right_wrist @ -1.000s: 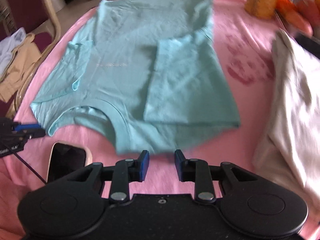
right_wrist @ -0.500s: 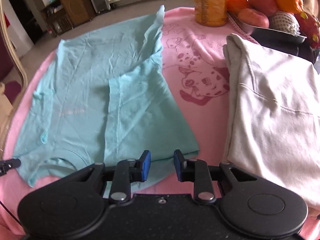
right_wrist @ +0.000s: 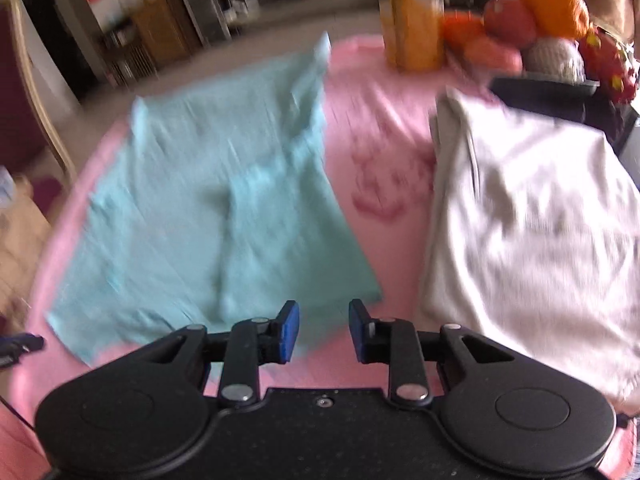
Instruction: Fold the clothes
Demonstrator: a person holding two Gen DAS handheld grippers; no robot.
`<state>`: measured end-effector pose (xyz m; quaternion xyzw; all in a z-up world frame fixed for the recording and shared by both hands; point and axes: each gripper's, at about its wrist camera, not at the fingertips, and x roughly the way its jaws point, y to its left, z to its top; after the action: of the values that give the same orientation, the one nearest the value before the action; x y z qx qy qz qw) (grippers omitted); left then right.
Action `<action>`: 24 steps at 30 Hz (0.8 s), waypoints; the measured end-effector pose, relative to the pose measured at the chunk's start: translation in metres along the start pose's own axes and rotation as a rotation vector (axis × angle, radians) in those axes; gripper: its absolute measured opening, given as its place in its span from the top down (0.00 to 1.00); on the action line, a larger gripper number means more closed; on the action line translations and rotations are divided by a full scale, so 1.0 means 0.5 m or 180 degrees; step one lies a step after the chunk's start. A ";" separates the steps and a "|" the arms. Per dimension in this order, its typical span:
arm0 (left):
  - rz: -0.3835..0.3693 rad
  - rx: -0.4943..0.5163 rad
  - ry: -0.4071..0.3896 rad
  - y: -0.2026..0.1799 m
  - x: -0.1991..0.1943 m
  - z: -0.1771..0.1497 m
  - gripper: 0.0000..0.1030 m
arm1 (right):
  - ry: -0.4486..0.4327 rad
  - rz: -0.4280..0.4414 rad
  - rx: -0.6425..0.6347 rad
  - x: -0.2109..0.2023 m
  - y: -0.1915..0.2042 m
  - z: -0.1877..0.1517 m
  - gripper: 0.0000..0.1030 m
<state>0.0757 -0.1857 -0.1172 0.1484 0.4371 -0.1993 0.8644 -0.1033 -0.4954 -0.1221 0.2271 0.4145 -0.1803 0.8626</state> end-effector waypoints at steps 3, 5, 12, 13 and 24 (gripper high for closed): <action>-0.0002 -0.0063 -0.0251 0.009 -0.029 0.066 0.70 | -0.0221 0.0172 0.0024 -0.044 0.020 0.042 0.67; -0.0032 -0.0131 -0.0357 0.017 -0.032 0.115 0.69 | -0.0368 0.0213 -0.0066 -0.069 0.045 0.078 0.61; 0.0003 -0.0234 -0.0472 0.019 0.037 0.272 0.69 | -0.0835 0.0172 -0.0095 -0.068 0.095 0.236 0.54; -0.0020 -0.0273 -0.0464 0.022 0.056 0.294 0.69 | -0.0867 0.0146 -0.0081 -0.054 0.098 0.262 0.54; -0.0026 -0.0702 -0.0333 0.046 0.339 0.524 0.67 | -0.0586 0.0079 0.0234 0.255 0.082 0.486 0.59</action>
<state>0.3604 -0.3151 -0.1032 0.0400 0.4112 -0.1610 0.8963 0.1464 -0.6087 -0.0793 0.2463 0.3238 -0.2048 0.8903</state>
